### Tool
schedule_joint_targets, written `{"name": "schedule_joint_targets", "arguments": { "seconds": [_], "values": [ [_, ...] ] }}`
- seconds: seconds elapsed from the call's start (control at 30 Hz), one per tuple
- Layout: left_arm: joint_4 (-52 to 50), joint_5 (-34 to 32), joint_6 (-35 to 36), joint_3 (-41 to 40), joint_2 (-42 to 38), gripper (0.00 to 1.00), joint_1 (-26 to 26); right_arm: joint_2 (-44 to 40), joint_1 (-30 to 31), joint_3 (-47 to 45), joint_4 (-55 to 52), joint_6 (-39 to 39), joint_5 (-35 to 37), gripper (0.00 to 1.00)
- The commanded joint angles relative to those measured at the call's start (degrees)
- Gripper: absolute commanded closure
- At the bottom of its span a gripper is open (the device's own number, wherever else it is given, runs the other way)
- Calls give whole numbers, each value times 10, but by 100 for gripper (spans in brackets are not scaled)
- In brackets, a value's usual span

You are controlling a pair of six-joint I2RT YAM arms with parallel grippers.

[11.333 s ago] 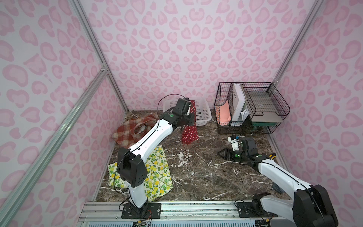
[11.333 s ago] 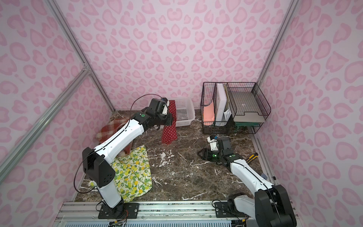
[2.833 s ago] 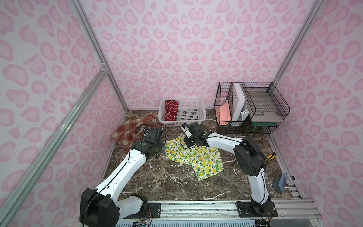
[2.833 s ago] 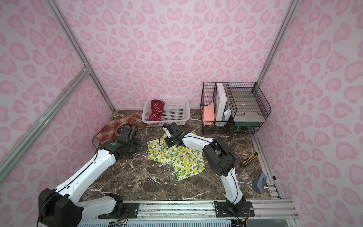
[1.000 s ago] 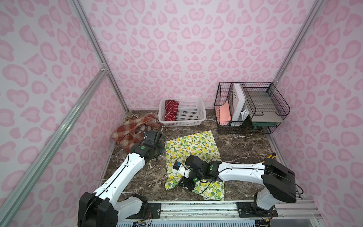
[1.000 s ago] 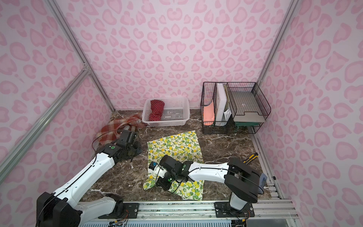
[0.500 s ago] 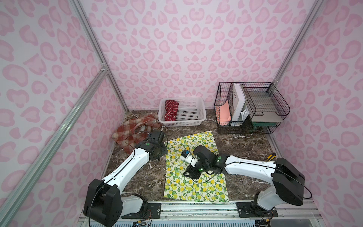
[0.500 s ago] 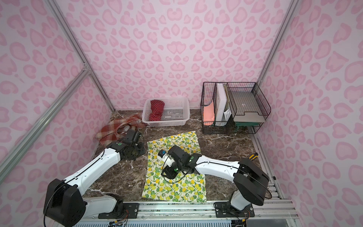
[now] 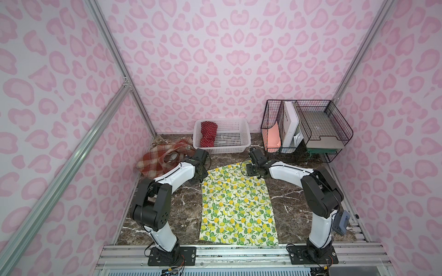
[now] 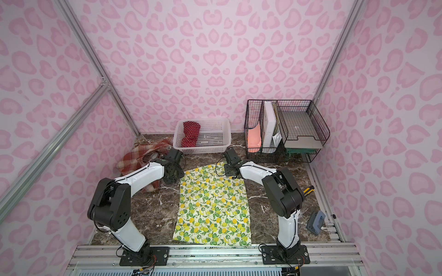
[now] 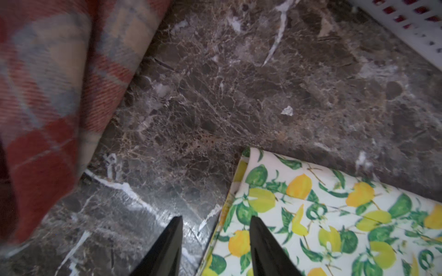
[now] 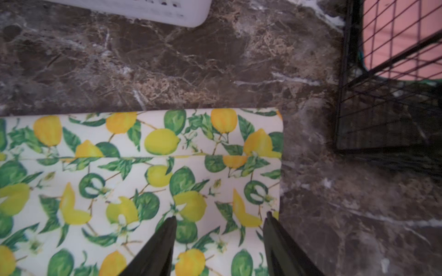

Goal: Roll up the skirts
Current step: Flatten out the skirt at the center of the board.

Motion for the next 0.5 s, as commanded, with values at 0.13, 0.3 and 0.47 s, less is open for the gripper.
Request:
{"name": "schedule_joint_targets", "arguments": {
  "seconds": [0.13, 0.3, 0.47],
  "values": [
    [43, 24, -17, 11, 46, 46, 11, 46, -26, 41, 37, -17, 3, 34],
    [54, 25, -15, 14, 68, 47, 12, 80, -39, 72, 50, -23, -2, 34],
    [52, 21, -11, 22, 80, 57, 16, 93, -43, 80, 73, -56, -26, 34]
  ]
}}
